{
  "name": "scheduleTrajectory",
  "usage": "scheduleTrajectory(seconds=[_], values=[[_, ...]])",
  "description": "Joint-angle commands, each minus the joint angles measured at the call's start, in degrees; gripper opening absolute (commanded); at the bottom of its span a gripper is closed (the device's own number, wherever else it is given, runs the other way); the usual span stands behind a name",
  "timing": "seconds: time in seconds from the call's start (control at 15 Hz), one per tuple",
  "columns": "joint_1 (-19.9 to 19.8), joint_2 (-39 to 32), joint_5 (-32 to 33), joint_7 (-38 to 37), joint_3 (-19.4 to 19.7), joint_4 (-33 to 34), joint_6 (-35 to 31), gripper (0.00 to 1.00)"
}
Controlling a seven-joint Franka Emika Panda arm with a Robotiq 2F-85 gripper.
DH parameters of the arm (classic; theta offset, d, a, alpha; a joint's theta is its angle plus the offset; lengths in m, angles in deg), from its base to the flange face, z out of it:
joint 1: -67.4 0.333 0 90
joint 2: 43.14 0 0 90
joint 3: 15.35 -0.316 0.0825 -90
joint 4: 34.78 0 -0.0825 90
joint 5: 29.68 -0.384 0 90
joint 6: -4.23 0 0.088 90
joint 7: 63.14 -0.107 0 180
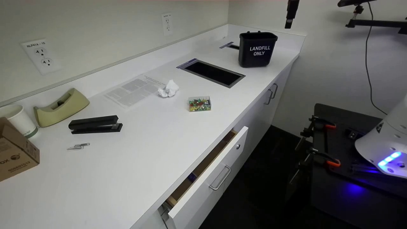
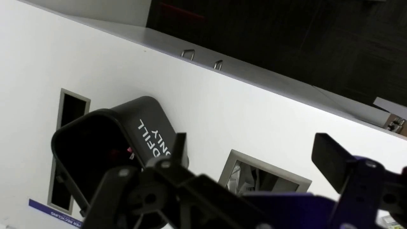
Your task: Open the cabinet door on the far right
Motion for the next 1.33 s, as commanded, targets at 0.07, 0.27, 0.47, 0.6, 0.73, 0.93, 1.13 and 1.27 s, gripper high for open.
scheduleTrajectory(seconds=[0.07, 0.27, 0.47, 0.6, 0.73, 0.93, 1.13, 1.27], values=[[-3.1, 2.8, -2.1, -3.4, 3.4, -4.0, -1.2, 1.0], [-6.3, 1.6, -5.4, -4.8, 7.8, -6.1, -2.4, 1.0], [-9.0, -0.8, -10.0, -4.6, 12.3, -8.4, -4.5, 1.0], [-10.6, -3.6, -13.6, -4.9, 14.8, -10.3, -7.1, 1.0], [-12.0, -6.8, -16.8, -6.2, 16.3, -11.7, -10.3, 1.0], [-12.9, -6.5, -15.8, -4.3, 15.7, -11.6, -9.2, 1.0], [-13.0, -7.5, -16.2, -4.6, 15.7, -11.6, -9.6, 1.0], [-12.9, -7.5, -16.2, -4.7, 15.7, -11.5, -9.6, 1.0]])
